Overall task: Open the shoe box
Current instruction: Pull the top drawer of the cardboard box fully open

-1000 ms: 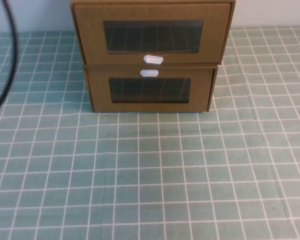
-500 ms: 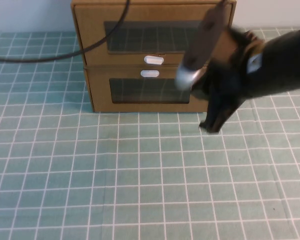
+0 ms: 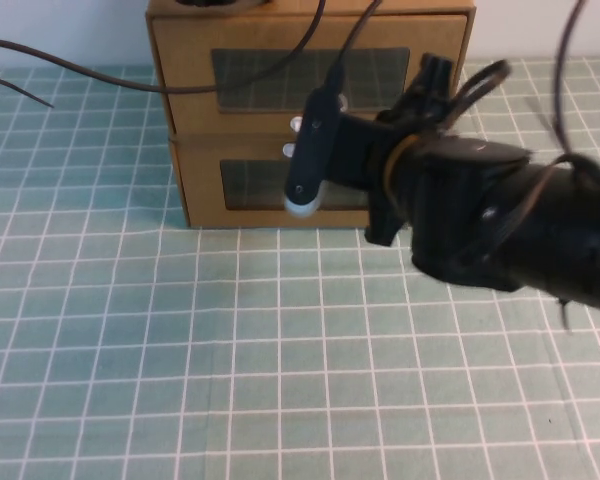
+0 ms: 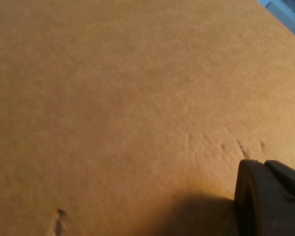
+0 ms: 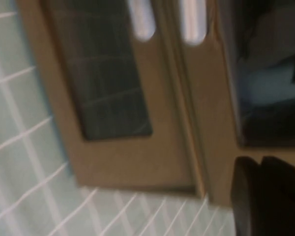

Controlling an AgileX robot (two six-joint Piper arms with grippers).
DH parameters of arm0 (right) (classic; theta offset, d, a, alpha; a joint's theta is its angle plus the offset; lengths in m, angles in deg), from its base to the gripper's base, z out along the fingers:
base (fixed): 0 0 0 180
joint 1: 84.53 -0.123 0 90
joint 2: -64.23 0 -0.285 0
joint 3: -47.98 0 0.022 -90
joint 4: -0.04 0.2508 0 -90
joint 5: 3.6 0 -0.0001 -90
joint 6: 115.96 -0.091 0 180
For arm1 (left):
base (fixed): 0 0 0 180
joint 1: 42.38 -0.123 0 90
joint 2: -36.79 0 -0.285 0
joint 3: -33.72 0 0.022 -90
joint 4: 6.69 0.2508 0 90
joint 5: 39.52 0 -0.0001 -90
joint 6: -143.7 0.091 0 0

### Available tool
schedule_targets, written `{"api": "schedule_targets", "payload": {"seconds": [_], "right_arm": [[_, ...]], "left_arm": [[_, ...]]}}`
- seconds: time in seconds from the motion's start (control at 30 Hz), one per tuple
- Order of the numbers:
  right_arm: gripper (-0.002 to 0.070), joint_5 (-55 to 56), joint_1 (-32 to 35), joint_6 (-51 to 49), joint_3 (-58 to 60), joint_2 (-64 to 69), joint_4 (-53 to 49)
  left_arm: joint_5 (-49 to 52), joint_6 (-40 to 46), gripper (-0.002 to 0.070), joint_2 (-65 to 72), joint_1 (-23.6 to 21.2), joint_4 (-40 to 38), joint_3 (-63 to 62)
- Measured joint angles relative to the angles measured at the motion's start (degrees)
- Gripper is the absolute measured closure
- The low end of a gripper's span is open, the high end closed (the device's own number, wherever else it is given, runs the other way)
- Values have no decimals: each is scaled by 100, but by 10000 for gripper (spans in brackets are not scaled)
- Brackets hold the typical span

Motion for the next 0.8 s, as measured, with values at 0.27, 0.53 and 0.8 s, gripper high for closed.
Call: {"api": "schedule_targets", "payload": {"seconds": [0.27,0.53,0.8], "right_arm": [[524,588,0,-2009,-55,748,-2412],[347,553,0,-2305,-403,1351,-2665],[323,518,0,-2382,-692,1495,-2678]], "left_arm": [[42,-86,680,26,0,-45,-21],[53,-98,680,35,0,-57,-21],[76,-100,680,49,0,-89,-34]]}}
